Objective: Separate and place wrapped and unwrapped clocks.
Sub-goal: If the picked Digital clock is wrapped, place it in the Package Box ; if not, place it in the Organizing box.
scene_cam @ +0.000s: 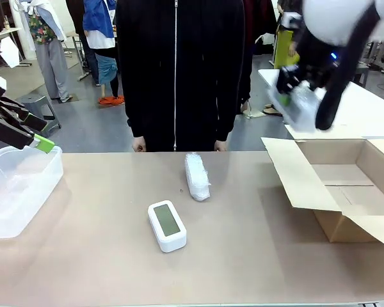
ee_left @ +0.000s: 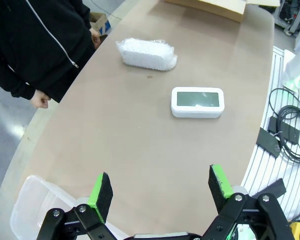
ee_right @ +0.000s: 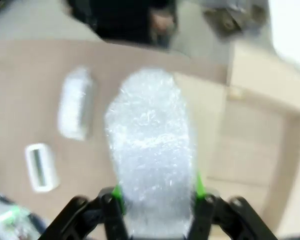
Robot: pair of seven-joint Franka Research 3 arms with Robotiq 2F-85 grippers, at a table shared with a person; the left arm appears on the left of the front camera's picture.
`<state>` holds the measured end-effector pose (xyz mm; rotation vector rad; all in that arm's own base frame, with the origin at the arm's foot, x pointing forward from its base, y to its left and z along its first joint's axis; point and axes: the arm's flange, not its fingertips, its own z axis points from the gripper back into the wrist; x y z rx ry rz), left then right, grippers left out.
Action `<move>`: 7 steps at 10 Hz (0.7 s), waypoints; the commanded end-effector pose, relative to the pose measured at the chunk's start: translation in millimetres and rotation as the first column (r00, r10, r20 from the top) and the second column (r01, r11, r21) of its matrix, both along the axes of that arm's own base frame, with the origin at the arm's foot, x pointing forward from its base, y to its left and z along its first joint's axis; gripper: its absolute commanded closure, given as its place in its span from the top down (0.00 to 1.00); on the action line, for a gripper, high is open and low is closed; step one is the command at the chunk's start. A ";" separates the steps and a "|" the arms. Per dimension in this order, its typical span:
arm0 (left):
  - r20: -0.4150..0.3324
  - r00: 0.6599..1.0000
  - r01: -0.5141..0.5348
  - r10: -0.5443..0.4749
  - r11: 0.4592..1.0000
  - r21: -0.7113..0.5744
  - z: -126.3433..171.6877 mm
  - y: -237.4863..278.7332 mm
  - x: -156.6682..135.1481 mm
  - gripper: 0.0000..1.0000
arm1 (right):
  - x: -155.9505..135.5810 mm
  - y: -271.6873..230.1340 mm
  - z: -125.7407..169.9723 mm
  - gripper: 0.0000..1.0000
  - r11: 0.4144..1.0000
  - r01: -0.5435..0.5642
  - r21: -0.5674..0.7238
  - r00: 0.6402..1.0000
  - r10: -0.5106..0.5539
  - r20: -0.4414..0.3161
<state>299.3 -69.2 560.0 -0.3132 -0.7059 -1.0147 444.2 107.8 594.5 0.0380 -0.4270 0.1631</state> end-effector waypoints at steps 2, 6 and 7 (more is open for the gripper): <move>0.000 1.000 0.008 -0.008 1.000 -0.014 -0.7 0.3 1.2 1.00 | -24.8 -45.8 -54.7 0.55 0.984 0.170 -0.042 0.985 -0.170 0.014; 0.000 1.000 0.008 -0.008 1.000 -0.014 -0.7 0.3 1.2 1.00 | -3.0 -102.8 -98.6 0.55 0.972 0.230 -0.057 0.963 -0.235 -0.128; 0.000 1.000 0.008 -0.008 1.000 -0.014 -0.7 0.3 1.2 1.00 | 8.2 -113.5 -114.8 0.55 0.969 0.240 -0.060 0.956 -0.247 -0.156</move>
